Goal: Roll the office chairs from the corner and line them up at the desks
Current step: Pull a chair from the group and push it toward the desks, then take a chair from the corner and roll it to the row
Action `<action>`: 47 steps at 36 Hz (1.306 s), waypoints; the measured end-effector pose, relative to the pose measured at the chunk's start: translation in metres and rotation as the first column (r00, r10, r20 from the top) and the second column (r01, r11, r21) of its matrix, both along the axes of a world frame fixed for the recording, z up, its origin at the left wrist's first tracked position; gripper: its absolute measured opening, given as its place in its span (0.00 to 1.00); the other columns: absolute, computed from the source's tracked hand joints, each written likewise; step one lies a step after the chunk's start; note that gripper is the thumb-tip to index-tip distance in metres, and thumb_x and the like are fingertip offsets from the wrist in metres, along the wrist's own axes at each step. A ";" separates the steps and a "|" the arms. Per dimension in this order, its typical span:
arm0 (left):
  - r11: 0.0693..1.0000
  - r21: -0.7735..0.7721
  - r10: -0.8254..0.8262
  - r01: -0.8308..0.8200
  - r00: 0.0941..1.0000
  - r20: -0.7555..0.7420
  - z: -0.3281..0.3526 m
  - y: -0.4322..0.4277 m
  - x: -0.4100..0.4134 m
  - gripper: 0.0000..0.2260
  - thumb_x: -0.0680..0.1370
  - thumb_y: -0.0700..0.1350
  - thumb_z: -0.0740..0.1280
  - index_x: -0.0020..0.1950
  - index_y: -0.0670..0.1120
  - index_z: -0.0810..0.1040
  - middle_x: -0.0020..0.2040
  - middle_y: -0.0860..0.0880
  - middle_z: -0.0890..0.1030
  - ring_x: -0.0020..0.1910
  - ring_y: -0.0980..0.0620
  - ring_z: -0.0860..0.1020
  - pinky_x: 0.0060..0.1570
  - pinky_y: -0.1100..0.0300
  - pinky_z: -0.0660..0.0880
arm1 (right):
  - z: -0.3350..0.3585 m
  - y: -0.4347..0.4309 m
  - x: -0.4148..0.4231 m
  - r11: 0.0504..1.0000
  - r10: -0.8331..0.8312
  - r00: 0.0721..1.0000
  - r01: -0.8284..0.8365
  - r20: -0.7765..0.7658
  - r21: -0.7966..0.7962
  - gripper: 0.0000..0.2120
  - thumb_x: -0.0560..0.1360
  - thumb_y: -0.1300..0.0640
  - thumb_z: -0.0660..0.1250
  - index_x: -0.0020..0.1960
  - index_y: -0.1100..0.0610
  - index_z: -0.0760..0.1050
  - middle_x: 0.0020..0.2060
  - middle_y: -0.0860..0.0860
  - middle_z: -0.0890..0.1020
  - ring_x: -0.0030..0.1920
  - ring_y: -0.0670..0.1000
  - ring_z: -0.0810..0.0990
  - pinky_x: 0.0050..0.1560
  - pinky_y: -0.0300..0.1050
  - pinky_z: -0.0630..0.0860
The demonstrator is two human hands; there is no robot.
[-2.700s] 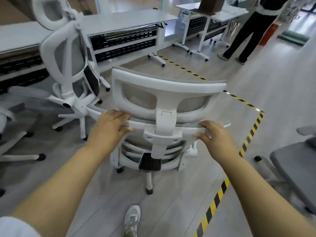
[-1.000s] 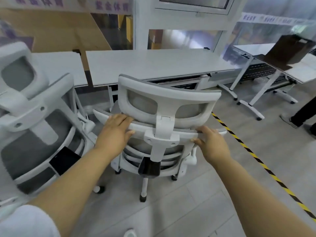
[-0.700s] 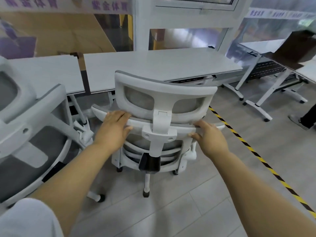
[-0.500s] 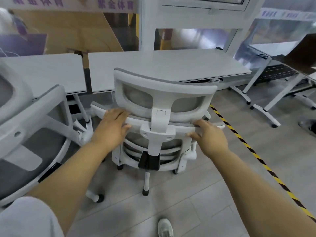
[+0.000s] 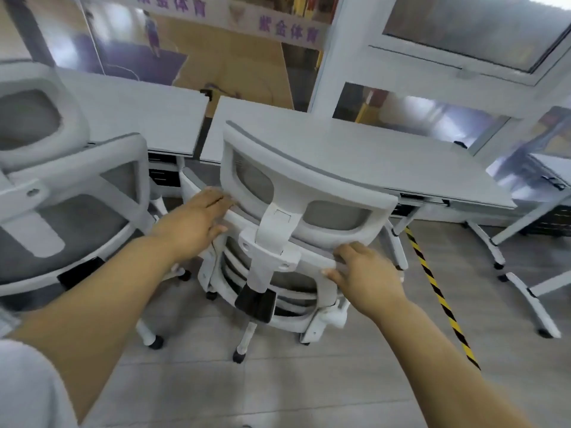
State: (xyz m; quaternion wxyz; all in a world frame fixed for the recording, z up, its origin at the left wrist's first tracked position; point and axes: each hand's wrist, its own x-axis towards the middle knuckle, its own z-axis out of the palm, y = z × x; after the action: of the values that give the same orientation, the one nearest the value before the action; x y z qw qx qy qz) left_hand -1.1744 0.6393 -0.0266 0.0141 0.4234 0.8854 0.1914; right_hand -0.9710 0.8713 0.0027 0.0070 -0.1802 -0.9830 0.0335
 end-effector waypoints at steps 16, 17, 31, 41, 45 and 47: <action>0.900 -0.235 0.368 -0.368 0.929 -0.043 0.064 -0.149 0.102 0.11 0.78 0.56 0.60 0.55 0.56 0.76 0.54 0.54 0.77 0.51 0.51 0.74 0.43 0.57 0.72 | 0.083 -0.091 -0.027 0.943 0.327 0.895 -0.332 0.304 -0.037 0.27 0.74 0.39 0.63 0.68 0.49 0.65 0.62 0.49 0.75 0.61 0.52 0.73 0.56 0.50 0.74; 0.889 -0.236 0.394 -0.393 0.918 -0.043 0.066 -0.167 0.112 0.10 0.78 0.56 0.60 0.55 0.56 0.76 0.55 0.54 0.77 0.51 0.51 0.75 0.43 0.56 0.72 | 0.084 -0.106 -0.027 0.932 0.354 0.881 -0.359 0.312 -0.045 0.27 0.74 0.39 0.63 0.68 0.49 0.65 0.62 0.49 0.75 0.61 0.52 0.73 0.56 0.50 0.73; 0.577 -0.363 0.783 -0.732 0.622 -0.010 0.063 -0.449 0.330 0.14 0.77 0.57 0.60 0.61 0.57 0.73 0.60 0.54 0.76 0.56 0.50 0.75 0.51 0.54 0.75 | 0.065 -0.392 0.035 0.665 0.715 0.597 -0.742 0.365 -0.089 0.24 0.74 0.40 0.64 0.66 0.50 0.68 0.59 0.50 0.77 0.57 0.53 0.75 0.52 0.48 0.73; 0.195 -0.399 0.977 -0.896 0.212 0.003 0.068 -0.611 0.505 0.15 0.77 0.61 0.59 0.61 0.58 0.72 0.59 0.57 0.76 0.56 0.53 0.75 0.49 0.57 0.73 | 0.057 -0.626 0.090 0.311 0.899 0.241 -0.939 0.366 -0.147 0.28 0.73 0.38 0.64 0.67 0.51 0.67 0.61 0.51 0.75 0.58 0.54 0.74 0.53 0.48 0.72; 0.039 -0.398 0.999 -0.917 0.050 -0.017 0.067 -0.665 0.563 0.16 0.77 0.61 0.59 0.61 0.57 0.73 0.58 0.57 0.76 0.54 0.54 0.75 0.45 0.59 0.72 | 0.054 -0.719 0.112 0.140 0.929 0.080 -0.980 0.361 -0.143 0.29 0.72 0.38 0.64 0.68 0.51 0.66 0.64 0.52 0.74 0.62 0.55 0.72 0.59 0.51 0.71; -0.028 -0.409 0.999 -0.912 -0.016 -0.032 0.068 -0.689 0.587 0.16 0.77 0.61 0.59 0.61 0.57 0.73 0.57 0.57 0.77 0.53 0.54 0.75 0.46 0.59 0.73 | 0.053 -0.764 0.124 0.062 0.933 0.004 -0.987 0.360 -0.150 0.29 0.74 0.39 0.64 0.69 0.51 0.65 0.64 0.51 0.74 0.63 0.55 0.72 0.58 0.50 0.71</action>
State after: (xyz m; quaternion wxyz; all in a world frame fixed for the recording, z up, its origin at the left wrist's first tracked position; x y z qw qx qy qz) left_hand -0.5872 -0.0499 0.0412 0.0649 -0.3586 0.9294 0.0593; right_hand -0.8472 0.1069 0.0561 -0.1869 0.5369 -0.8192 -0.0764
